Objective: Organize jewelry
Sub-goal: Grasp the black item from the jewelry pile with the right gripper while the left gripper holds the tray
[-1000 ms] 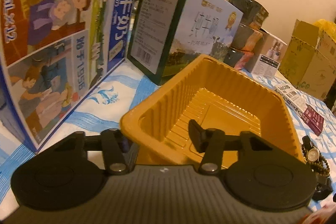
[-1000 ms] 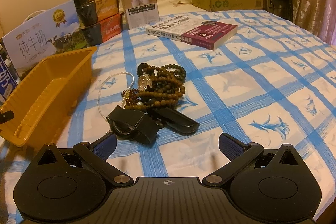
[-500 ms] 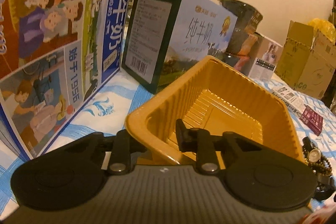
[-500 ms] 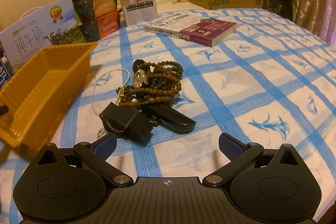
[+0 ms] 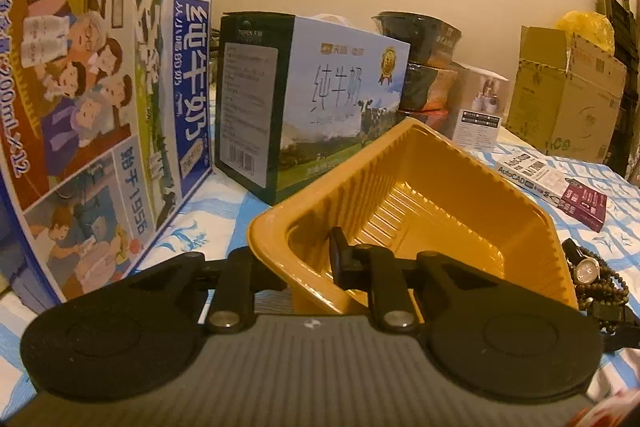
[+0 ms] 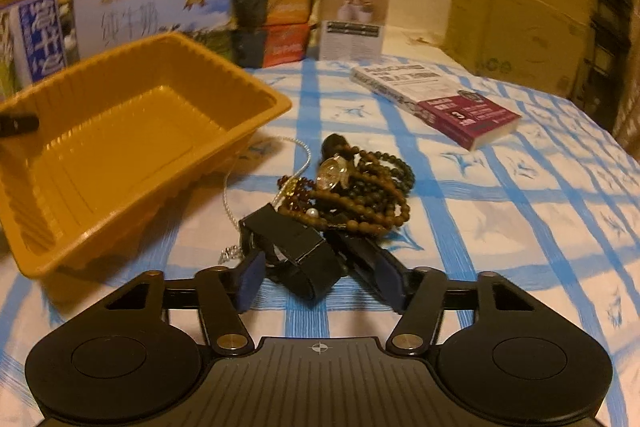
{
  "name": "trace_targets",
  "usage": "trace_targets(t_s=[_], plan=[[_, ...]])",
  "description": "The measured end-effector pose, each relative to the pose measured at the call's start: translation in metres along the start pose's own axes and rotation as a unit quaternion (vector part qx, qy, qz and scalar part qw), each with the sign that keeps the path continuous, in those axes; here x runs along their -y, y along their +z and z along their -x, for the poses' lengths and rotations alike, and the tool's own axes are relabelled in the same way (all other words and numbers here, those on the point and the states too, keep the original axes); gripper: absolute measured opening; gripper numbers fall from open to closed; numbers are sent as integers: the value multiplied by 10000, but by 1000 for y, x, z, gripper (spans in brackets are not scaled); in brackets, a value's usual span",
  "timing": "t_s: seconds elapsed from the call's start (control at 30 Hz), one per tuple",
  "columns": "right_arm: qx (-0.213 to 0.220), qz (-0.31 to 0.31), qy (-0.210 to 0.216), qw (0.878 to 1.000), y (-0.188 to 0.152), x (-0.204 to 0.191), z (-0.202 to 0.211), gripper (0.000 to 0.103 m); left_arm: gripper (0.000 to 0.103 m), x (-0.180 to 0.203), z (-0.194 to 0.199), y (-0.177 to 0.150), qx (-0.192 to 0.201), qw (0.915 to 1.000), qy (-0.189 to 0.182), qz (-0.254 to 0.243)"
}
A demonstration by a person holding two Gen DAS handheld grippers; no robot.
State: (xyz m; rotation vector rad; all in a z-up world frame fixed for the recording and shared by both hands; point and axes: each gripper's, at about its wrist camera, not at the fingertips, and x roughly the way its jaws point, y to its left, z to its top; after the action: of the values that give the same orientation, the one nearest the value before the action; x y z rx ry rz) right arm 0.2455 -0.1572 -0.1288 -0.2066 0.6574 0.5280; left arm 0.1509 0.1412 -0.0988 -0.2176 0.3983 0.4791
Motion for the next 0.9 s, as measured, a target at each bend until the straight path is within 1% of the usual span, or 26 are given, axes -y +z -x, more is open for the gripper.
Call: trace_targets(t_s=[0.07, 0.2, 0.23, 0.27, 0.3, 0.33, 0.4, 0.5, 0.63, 0.67, 0.77, 0.83, 0.9], plan=[[-69, 50, 69, 9999, -1, 1, -6, 50, 17, 0, 2, -1, 29, 10000, 51, -11], [-182, 76, 82, 9998, -4, 2, -15, 47, 17, -2, 6, -2, 38, 9999, 145, 15], [-221, 33, 91, 9997, -4, 3, -17, 43, 17, -2, 6, -3, 36, 9998, 169, 16], [-271, -61, 121, 9995, -4, 5, -19, 34, 17, -2, 7, -3, 25, 9998, 196, 23], [-332, -176, 130, 9992, -3, 7, -20, 29, 17, -2, 7, -3, 17, 9997, 230, 36], [-381, -319, 82, 9987, -2, 9, -22, 21, 17, -2, 8, -3, 14, 9996, 261, 61], [-418, -709, 130, 9965, 0, 16, -22, 20, 17, -2, 10, -4, 20, 9994, 327, 97], [-435, -1411, 229, 9888, 3, 28, -18, 16, 17, -1, 15, -5, 60, 9990, 434, 114], [-290, -1993, 291, 9791, 16, 33, -9, 11, 17, 2, 18, -7, 106, 9985, 532, 93], [-240, -2103, 336, 9768, 21, 33, -7, 4, 17, 3, 19, -7, 104, 9984, 555, 103], [-72, -2331, 499, 9712, 33, 30, 2, 3, 17, 2, 20, -8, 72, 9981, 601, 145], [51, -2373, 604, 9696, 42, 24, 8, 2, 17, 2, 21, -8, 48, 9979, 628, 162], [135, -2488, 821, 9650, 50, 18, 13, 2, 17, 2, 22, -8, 47, 9978, 641, 166]])
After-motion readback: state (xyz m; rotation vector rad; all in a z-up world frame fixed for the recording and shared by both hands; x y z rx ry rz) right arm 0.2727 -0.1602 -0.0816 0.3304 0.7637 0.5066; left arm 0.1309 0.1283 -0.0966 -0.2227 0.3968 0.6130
